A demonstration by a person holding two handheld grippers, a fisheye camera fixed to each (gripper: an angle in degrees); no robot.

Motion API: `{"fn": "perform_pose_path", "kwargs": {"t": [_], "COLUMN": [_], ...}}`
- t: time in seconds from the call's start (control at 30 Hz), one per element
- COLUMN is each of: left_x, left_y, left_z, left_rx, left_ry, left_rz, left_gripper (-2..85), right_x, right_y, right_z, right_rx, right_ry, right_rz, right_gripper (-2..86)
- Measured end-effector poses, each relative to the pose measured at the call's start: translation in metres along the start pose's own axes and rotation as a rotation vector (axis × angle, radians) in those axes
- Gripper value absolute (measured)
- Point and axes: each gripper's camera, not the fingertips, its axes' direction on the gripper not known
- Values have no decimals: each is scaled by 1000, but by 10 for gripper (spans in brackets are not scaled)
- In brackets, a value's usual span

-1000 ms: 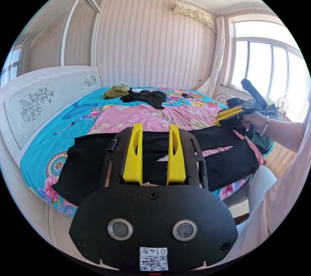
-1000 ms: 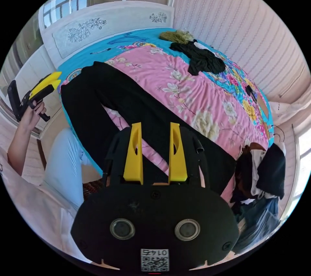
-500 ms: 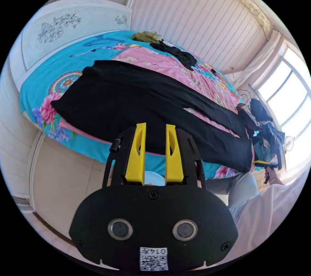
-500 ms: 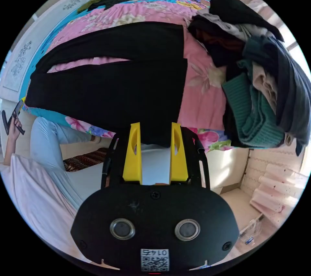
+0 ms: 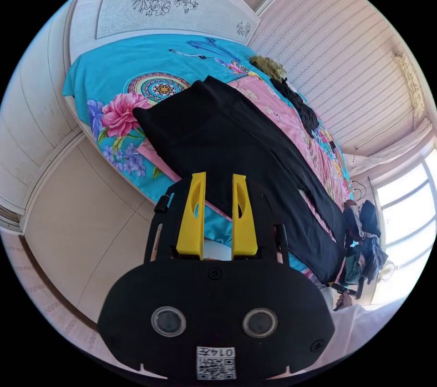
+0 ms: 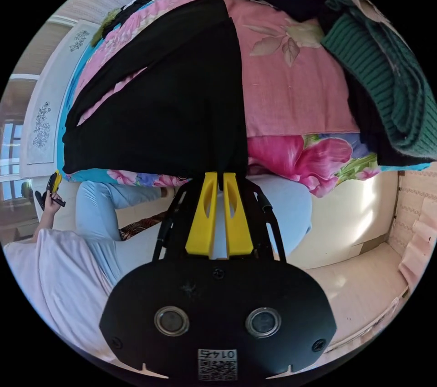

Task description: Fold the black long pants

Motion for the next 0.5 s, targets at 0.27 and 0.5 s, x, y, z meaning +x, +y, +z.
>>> {"fn": "perform_pose_path", "kwargs": {"t": [0.27, 0.5], "left_x": [-26, -12], "left_y": [-9, -23], "left_z": [23, 32], "left_rx": [40, 58], "left_ry": [-72, -2], "left_rz": [-168, -60], "left_gripper": [111, 1], "right_x": [48, 51], "right_y": [8, -1], "right_z": [-54, -76], "right_rx": [93, 115], "right_ry": [-116, -76], "right_rz": [23, -26], "right_gripper": [10, 8]}}
